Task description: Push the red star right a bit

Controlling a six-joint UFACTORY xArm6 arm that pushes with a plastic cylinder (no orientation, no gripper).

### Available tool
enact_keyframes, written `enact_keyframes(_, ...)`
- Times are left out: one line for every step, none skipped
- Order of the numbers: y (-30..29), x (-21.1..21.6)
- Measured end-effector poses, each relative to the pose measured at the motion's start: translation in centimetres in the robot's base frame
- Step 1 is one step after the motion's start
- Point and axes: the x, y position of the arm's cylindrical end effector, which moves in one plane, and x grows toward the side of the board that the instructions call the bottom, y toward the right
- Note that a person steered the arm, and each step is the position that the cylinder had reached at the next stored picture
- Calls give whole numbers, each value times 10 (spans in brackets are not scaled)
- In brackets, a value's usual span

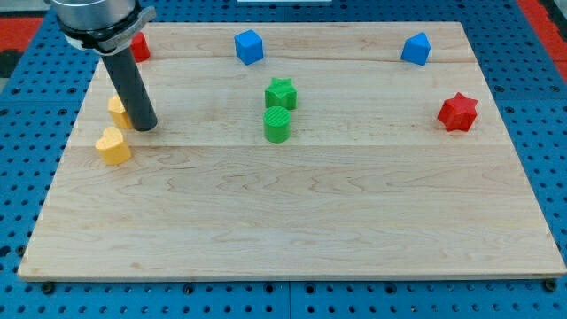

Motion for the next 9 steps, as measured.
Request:
enact_keyframes(7, 0)
enact_keyframes(17, 0)
enact_keyframes(25, 0)
enact_keyframes(35, 0)
enact_keyframes(45, 0)
enact_keyframes(55, 0)
enact_keyframes(67, 0)
enact_keyframes(80, 0)
enact_keyframes(112, 16)
